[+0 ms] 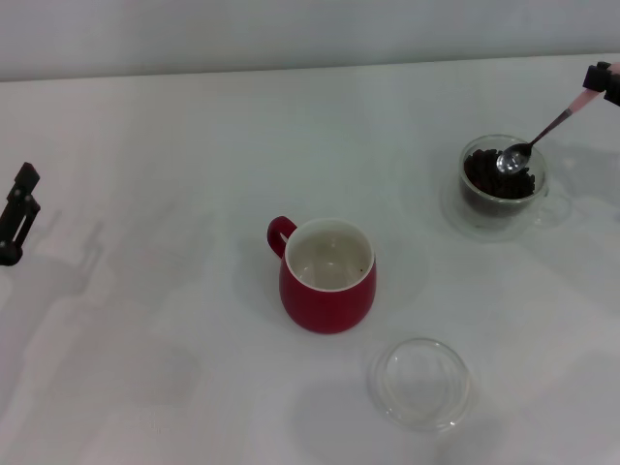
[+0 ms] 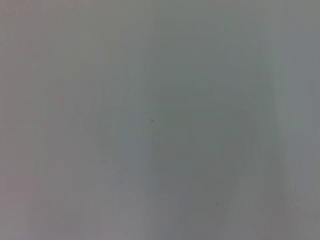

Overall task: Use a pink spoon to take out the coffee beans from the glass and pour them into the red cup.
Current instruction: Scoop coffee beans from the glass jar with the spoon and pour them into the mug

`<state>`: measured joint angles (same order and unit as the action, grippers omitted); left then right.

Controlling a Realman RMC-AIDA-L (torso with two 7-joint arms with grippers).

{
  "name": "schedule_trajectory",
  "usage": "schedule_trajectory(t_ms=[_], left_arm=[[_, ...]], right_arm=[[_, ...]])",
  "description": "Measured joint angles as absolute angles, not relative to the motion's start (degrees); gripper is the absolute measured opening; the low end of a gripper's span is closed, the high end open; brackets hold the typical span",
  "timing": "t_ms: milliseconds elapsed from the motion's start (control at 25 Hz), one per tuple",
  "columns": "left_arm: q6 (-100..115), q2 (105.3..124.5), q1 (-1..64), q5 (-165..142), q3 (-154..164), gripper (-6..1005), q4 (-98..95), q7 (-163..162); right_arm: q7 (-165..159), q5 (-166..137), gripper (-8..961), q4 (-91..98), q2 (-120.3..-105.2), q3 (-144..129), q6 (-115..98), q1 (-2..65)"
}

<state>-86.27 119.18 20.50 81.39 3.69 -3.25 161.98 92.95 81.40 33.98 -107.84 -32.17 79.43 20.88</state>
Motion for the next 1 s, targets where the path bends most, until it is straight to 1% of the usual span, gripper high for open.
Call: schedule_trajectory(t_ms=[200, 400, 720, 1000], left_arm=[[-86.1, 119.18, 20.5, 81.4, 3.7, 547, -3.2, 162.0], [-85.6, 119.18, 20.6, 81.4, 3.7, 547, -3.2, 162.0], [-84.6, 119.18, 20.7, 81.4, 3.7, 546, -3.2, 162.0], [-83.6, 119.18, 20.8, 81.4, 3.7, 546, -3.3, 162.0]], right_arm=[[92.2, 81.2, 167, 33.4, -107.92, -32.1, 77.6, 20.8], [88.0, 81.1, 168, 33.2, -108.43, -31.4, 75.0, 20.8], [80.2, 81.4, 170, 32.6, -108.51, -31.4, 71.9, 20.8], [75.8, 81.6, 171, 32.5, -109.08, -31.0, 69.4, 20.4]])
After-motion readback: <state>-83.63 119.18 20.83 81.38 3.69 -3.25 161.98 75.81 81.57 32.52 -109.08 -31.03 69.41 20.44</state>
